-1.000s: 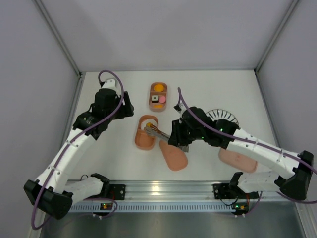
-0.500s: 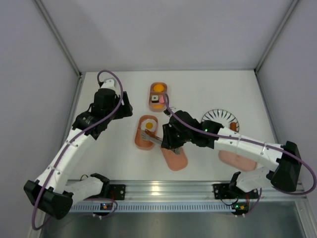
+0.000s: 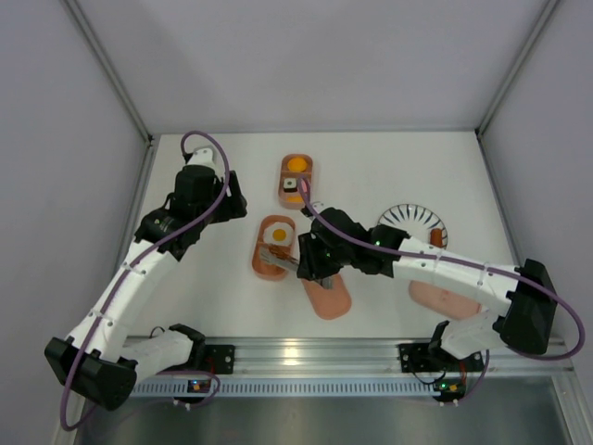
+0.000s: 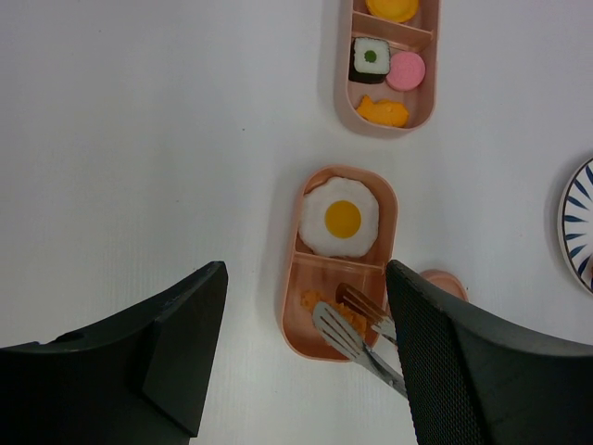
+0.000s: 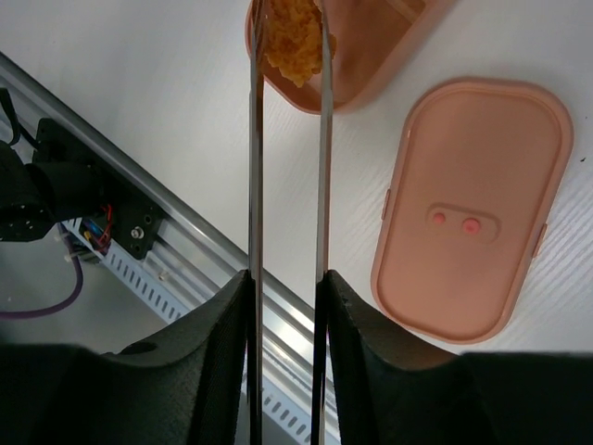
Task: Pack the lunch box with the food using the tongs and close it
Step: Place the fake food in the packing box, then pick up the fake food from the plate.
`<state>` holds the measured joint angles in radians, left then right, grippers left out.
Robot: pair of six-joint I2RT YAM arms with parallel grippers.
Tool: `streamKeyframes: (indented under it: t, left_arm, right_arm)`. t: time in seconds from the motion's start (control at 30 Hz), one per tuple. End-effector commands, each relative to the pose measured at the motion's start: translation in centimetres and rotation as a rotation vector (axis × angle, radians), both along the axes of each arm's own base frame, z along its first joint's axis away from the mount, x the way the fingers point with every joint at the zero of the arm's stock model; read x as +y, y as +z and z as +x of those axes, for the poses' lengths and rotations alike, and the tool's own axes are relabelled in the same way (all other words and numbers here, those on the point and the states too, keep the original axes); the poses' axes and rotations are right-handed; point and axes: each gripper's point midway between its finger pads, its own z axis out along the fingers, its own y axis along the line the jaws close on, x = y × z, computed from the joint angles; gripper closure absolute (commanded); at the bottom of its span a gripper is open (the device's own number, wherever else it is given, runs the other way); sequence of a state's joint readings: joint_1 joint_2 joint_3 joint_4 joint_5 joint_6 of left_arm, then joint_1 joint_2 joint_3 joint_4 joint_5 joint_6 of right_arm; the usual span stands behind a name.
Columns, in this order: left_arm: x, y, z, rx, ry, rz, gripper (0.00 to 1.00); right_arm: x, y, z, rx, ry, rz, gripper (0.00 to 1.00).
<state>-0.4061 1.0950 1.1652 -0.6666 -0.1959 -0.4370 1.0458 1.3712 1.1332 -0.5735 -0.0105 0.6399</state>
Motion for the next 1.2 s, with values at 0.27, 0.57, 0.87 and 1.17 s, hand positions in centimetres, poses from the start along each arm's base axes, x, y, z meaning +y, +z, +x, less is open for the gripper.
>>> streamKeyframes:
  t: [0.27,0.57,0.87,1.17]
  left_arm:
    - [0.4,2.5,0.2,-0.066,0.003,-0.016,0.25]
    - [0.4,2.6,0.2,-0.070,0.001,-0.025,0.25]
    - [0.0,2.8,0.2,-0.077,-0.015,-0.040,0.25]
    - [-0.6,2.4,0.2,-0.074,-0.038,-0.063,0.25]
  right_arm:
    - [2.6,3.8,0.2,-0.068,0.039,0.117,0.54]
    - [-2.6,7.4,2.5,-0.180,-0.128,0.053,0.55]
    - [-18.0,7.9,4.7,-0.240,-0.520,-0.173,0.56]
    - [-27.8,4.2,3.5,-0.221,-0.812,-0.407,0.54]
